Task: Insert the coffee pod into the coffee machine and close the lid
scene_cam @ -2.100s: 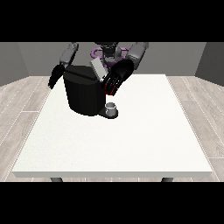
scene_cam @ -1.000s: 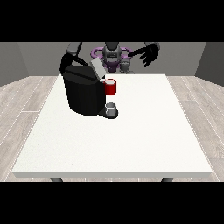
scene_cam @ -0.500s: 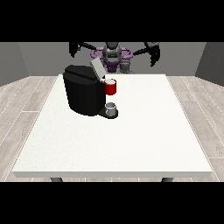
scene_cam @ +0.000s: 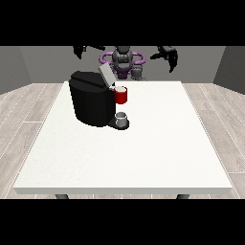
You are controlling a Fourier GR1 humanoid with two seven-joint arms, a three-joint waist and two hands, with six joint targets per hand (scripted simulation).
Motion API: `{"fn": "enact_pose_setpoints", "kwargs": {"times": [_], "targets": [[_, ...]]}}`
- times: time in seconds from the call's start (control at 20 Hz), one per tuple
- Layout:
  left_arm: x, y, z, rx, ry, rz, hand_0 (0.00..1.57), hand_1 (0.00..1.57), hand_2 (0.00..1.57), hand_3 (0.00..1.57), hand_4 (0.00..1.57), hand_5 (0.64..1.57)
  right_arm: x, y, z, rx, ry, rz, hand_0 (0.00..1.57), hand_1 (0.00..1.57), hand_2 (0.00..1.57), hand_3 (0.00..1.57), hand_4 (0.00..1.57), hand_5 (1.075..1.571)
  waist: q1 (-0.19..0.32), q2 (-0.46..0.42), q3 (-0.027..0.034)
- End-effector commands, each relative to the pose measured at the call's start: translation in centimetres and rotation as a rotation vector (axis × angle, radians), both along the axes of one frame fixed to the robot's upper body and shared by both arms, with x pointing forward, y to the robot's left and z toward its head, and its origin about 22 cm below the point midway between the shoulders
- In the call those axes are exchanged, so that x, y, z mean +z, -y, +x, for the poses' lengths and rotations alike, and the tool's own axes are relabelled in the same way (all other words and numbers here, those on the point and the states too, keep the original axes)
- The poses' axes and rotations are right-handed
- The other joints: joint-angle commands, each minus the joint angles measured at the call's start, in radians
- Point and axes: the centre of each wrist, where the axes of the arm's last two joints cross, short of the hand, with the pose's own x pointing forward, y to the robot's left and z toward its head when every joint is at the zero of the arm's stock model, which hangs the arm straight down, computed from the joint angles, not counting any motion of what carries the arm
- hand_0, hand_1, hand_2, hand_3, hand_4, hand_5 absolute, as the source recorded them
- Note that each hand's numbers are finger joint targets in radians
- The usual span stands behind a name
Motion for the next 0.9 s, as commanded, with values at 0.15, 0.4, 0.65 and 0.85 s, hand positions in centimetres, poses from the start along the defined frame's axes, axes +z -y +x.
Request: {"fn": "enact_pose_setpoints", "kwargs": {"times": [0.15,0.4,0.65,0.85], "targets": [[2.8,-0.5,0.0,0.014,0.047,-0.011,0.0,0.0,0.0,0.0,0.37,1.571,1.7,1.5,1.9,-0.002,-0.029,0.111,0.0,0.0,0.0,0.0,0.08,1.571,0.023,0.057,0.0003],[4.4,0.6,-0.5,0.01,0.101,-0.023,0.0,0.0,0.0,0.0,0.36,1.571,0.9,2.2,2.7,-0.001,-0.053,0.144,0.0,0.0,0.0,0.0,0.18,1.571,0.035,0.125,0.0003],[4.3,-0.3,-2.6,0.043,0.12,-0.012,0.0,0.0,0.0,0.0,0.26,1.571,-0.5,-1.3,2.9,0.061,-0.07,0.14,0.0,0.0,0.0,0.0,0.0,1.571,0.011,0.149,0.0001],[5.6,0.6,-3.5,-0.011,0.169,-0.026,0.0,0.0,0.0,0.0,0.35,1.571,2.2,-2.1,5.3,0.02,-0.015,0.129,0.0,0.0,0.0,0.0,0.0,1.571,0.066,0.197,0.0001]]}}
